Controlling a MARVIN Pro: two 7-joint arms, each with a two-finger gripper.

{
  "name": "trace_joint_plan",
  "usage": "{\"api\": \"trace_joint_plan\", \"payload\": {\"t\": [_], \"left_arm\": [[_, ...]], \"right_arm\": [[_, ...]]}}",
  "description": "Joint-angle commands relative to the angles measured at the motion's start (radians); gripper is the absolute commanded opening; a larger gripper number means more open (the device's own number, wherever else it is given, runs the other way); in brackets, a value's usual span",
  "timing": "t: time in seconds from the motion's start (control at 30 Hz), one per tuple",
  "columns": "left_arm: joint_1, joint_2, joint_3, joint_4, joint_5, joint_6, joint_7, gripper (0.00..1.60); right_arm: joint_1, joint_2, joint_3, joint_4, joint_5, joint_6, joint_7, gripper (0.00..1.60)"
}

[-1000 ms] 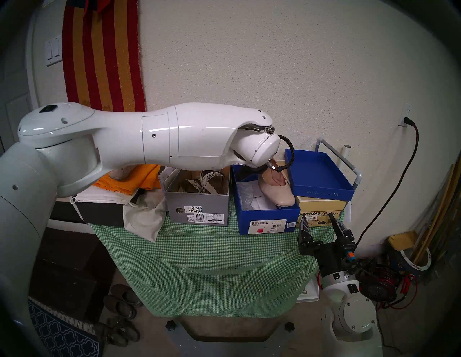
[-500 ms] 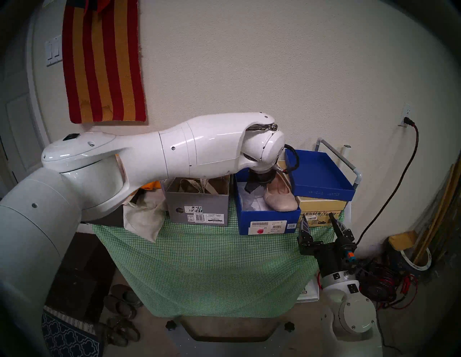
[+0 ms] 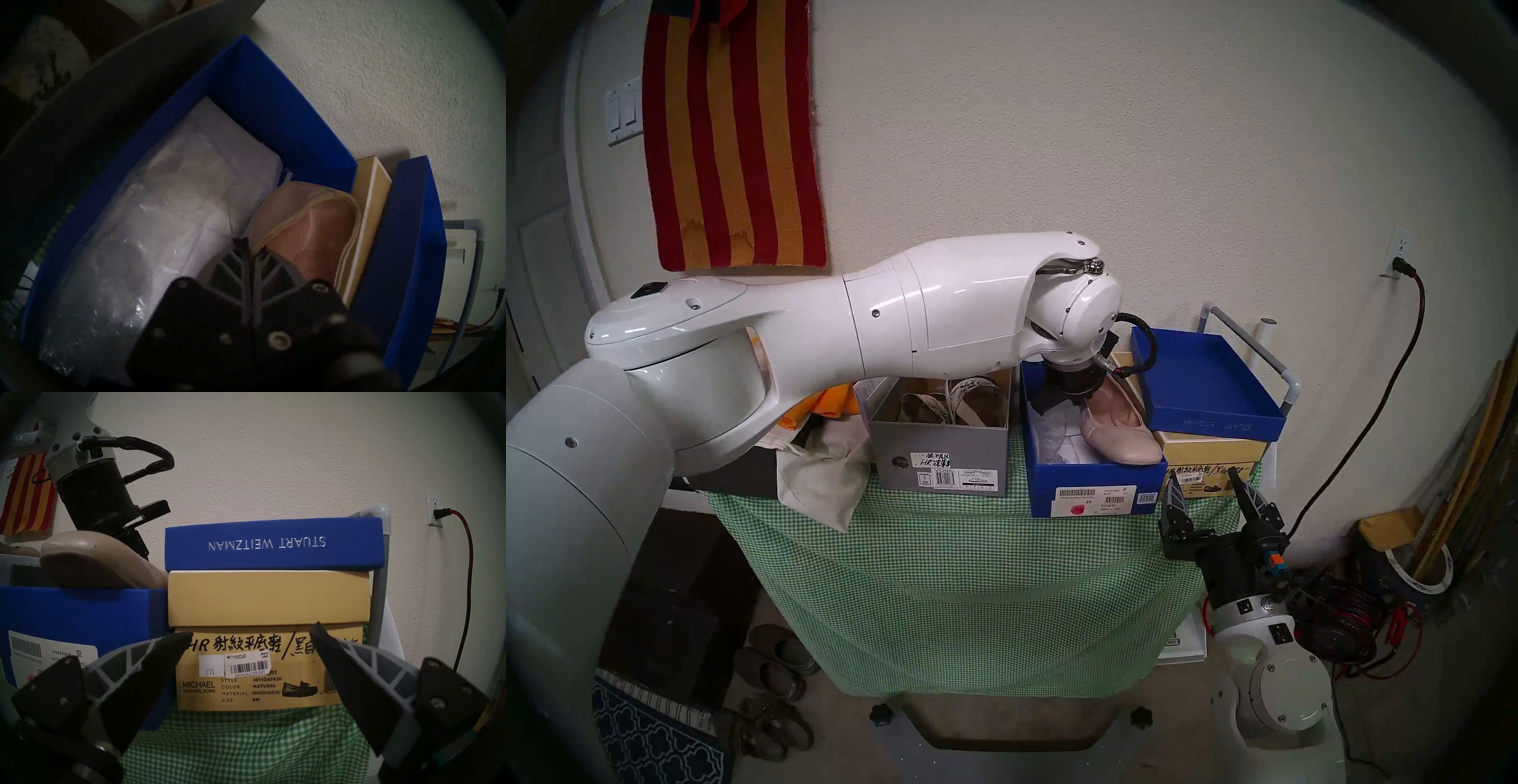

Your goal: Put shoes into shoe box

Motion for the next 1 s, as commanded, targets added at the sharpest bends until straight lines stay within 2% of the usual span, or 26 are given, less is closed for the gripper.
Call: {"api": "trace_joint_plan", "payload": {"t": [0.0, 0.17, 0.4, 0.63, 0.8, 0.97], "left_arm": [[-0.014, 0.015, -0.017, 0.036, -0.003, 0.05, -0.017, 0.0], [0.022, -0.014, -0.008, 0.075, -0.003, 0.084, -0.051, 0.0], [0.034, -0.039, 0.013, 0.093, 0.018, 0.122, -0.067, 0.0], [0.028, -0.041, 0.059, 0.105, 0.065, 0.14, -0.075, 0.0], [0.024, -0.027, 0.09, 0.093, 0.1, 0.129, -0.071, 0.0], [0.048, -0.02, 0.084, 0.101, 0.079, 0.133, -0.085, 0.0]], "right_arm": [[-0.001, 0.0, 0.0, -0.001, 0.001, 0.0, 0.0, 1.6], [-0.001, 0.0, 0.0, -0.001, 0.001, 0.0, 0.0, 1.6], [-0.001, 0.0, 0.0, -0.001, 0.001, 0.0, 0.0, 1.6], [-0.001, 0.0, 0.0, -0.001, 0.001, 0.0, 0.0, 1.6], [-0.001, 0.0, 0.0, -0.001, 0.001, 0.0, 0.0, 1.6], [-0.001, 0.0, 0.0, -0.001, 0.001, 0.0, 0.0, 1.6]]}}
